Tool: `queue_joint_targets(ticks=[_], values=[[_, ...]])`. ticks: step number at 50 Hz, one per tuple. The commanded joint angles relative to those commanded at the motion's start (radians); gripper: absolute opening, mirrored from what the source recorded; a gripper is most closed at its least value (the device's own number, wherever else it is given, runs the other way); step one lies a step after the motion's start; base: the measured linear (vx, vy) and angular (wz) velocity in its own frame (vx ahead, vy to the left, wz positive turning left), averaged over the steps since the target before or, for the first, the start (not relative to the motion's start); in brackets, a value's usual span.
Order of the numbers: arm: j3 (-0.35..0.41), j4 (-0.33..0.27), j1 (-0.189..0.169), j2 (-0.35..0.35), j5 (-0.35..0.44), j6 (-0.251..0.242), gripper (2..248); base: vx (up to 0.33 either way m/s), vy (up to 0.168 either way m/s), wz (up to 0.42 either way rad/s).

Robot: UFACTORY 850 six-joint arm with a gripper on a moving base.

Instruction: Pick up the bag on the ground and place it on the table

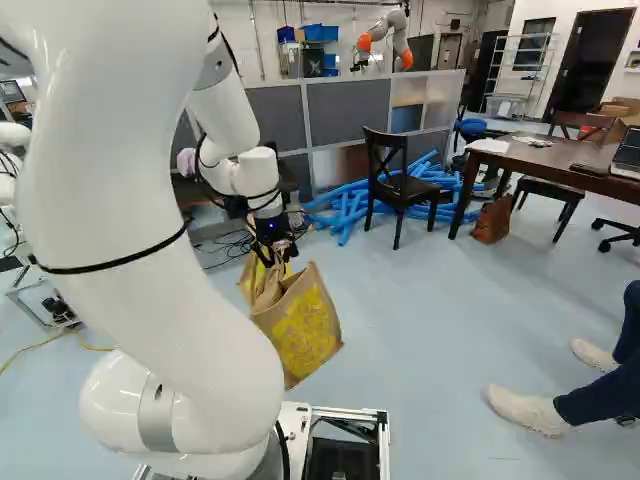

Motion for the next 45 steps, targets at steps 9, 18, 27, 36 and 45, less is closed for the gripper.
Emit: queue_joint_targets(ticks=[9, 18, 27, 36, 45], values=[[-0.005, 0.000, -0.002, 0.029, -0.030, 0.000, 21, 0.000, 0.000, 0.000], [-0.011, 0.000, -0.004, 0.058, -0.060, 0.000, 21, 0.000, 0.000, 0.000], [-0.018, 0.000, -0.006, 0.085, -0.090, 0.000, 21, 0.000, 0.000, 0.000], [-0.027, 0.000, -0.007, 0.111, -0.121, 0.000, 21, 0.000, 0.000, 0.000], [-0.036, 0.000, -0.009, 0.136, -0.154, 0.000, 21, 0.000, 0.000, 0.000]])
